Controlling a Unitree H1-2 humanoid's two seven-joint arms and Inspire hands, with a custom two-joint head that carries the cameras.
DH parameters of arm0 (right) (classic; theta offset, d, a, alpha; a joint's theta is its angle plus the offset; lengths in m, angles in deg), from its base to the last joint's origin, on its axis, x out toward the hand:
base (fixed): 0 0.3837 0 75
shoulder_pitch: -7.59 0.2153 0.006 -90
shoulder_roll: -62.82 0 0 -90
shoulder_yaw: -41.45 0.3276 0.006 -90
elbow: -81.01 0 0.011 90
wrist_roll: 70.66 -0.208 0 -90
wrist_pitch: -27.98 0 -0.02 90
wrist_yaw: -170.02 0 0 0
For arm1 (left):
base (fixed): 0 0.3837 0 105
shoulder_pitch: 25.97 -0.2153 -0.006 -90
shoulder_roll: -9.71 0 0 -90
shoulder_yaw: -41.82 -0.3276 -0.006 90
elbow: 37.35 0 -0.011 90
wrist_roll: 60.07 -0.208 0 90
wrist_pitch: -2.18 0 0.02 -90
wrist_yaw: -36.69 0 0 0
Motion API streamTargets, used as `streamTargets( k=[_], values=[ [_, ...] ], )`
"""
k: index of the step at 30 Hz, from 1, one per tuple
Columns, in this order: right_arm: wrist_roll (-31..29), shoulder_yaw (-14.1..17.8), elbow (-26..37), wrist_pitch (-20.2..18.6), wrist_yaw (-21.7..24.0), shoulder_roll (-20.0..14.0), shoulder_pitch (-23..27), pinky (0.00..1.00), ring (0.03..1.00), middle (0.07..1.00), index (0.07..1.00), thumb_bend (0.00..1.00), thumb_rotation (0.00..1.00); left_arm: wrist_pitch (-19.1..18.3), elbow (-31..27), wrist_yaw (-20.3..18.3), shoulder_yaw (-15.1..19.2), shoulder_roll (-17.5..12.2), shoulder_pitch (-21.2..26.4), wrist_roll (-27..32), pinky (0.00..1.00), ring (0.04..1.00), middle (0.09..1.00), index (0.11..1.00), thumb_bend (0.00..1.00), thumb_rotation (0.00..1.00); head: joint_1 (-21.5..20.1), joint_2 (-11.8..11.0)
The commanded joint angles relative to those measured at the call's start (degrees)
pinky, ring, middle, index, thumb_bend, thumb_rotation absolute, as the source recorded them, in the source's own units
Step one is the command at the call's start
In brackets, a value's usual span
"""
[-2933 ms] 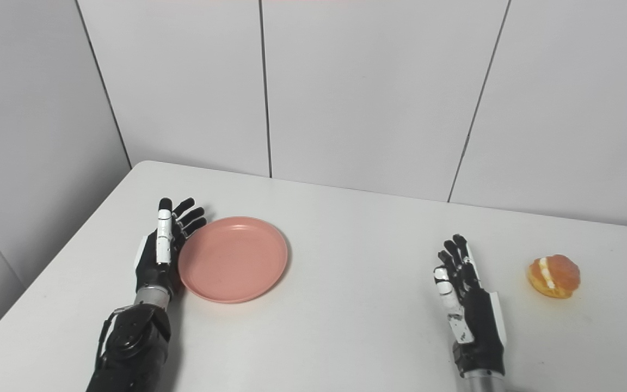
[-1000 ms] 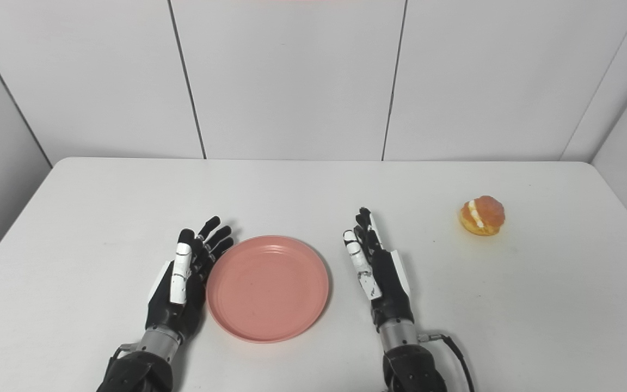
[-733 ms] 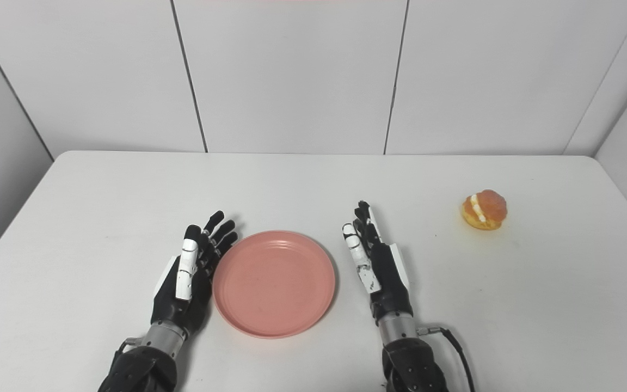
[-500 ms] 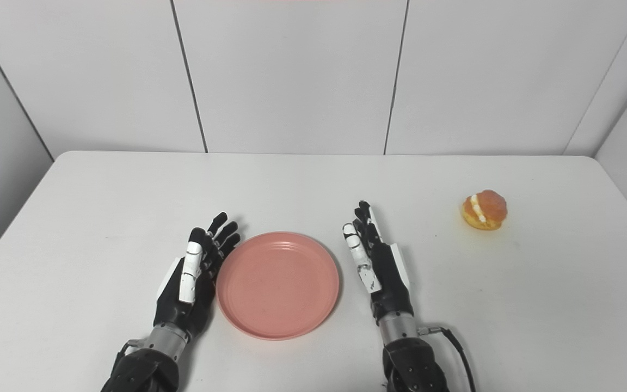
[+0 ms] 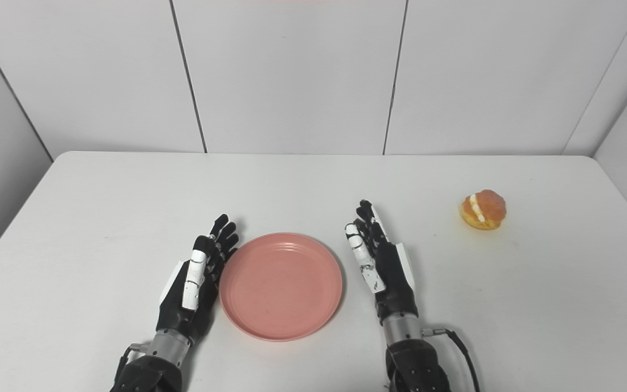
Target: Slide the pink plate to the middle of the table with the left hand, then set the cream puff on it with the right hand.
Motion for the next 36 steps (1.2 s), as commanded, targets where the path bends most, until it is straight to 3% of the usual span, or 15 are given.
streamTargets(
  k=[1,6,9,12,15,23,28,29,32,36],
  values=[
    [-0.34,0.43,1.34,0.63,-0.18,-0.06,1.91,0.9,0.923,0.946,0.946,0.62,0.85,2.35,0.29,0.5,0.41,0.25,0.98,-0.95,1.0,1.0,1.0,1.0,0.68,1.0,-0.12,-0.03],
    [-1.24,1.62,-0.58,3.21,0.19,-1.27,3.72,0.95,0.946,0.96,0.968,0.68,0.86,4.31,1.34,0.44,0.36,-0.03,1.2,-2.68,1.0,1.0,1.0,1.0,0.69,1.0,-0.11,-0.31],
    [-2.9,2.57,-2.53,5.83,0.97,-2.32,5.51,0.99,0.98,0.99,0.996,0.64,0.84,5.67,1.98,0.78,0.39,0.04,1.29,-3.8,1.0,1.0,1.0,1.0,0.7,1.0,-0.22,-0.31],
    [-3.58,3.75,-2.81,5.9,0.11,-2.67,6.85,0.99,0.991,0.999,1.0,0.61,0.82,6.44,2.79,0.93,0.67,0.11,1.57,-4.16,1.0,1.0,1.0,1.0,0.71,1.0,-0.2,-0.64],
    [-0.34,4.18,-1.97,5.57,-2.39,-3.5,7.73,0.96,0.966,0.983,0.98,0.65,0.85,7.89,3.67,1.57,0.95,0.42,1.73,-4.75,1.0,1.0,1.0,1.0,0.71,1.0,-0.37,-0.57],
    [5.25,6.45,-1.06,6.0,-7.18,-6.95,10.75,0.94,0.94,0.944,0.953,0.57,0.85,9.3,5.4,1.98,0.62,0.44,2.29,-5.81,1.0,1.0,1.0,1.0,0.7,1.0,-1.46,-0.9],
    [9.6,7.62,-1.25,4.95,-9.71,-10.97,12.81,0.93,0.941,0.934,0.948,0.6,0.74,9.81,6.56,2.01,0.9,0.03,2.81,-6.22,1.0,1.0,1.0,1.0,0.72,1.0,-3.42,-0.73],
    [9.56,8.06,-1.37,3.73,-9.42,-12.16,13.47,0.93,0.945,0.937,0.949,0.61,0.72,9.43,6.37,2.03,1.02,-0.04,2.83,-6.24,1.0,1.0,1.0,1.0,0.71,1.0,-3.68,-0.6],
    [10.91,8.75,-1.62,-0.29,-8.97,-14.9,14.68,0.89,0.92,0.917,0.92,0.65,0.53,7.39,5.26,1.59,0.98,-0.51,2.66,-6.18,1.0,1.0,1.0,1.0,0.7,1.0,-4.27,-0.28],
    [13.4,8.78,-1.67,-3.9,-9.44,-17.11,15.55,0.83,0.879,0.9,0.909,0.67,0.43,7.36,5.21,1.38,1.03,-0.8,2.77,-5.9,1.0,1.0,1.0,1.0,0.68,1.0,-5.05,0.86]
  ],
)
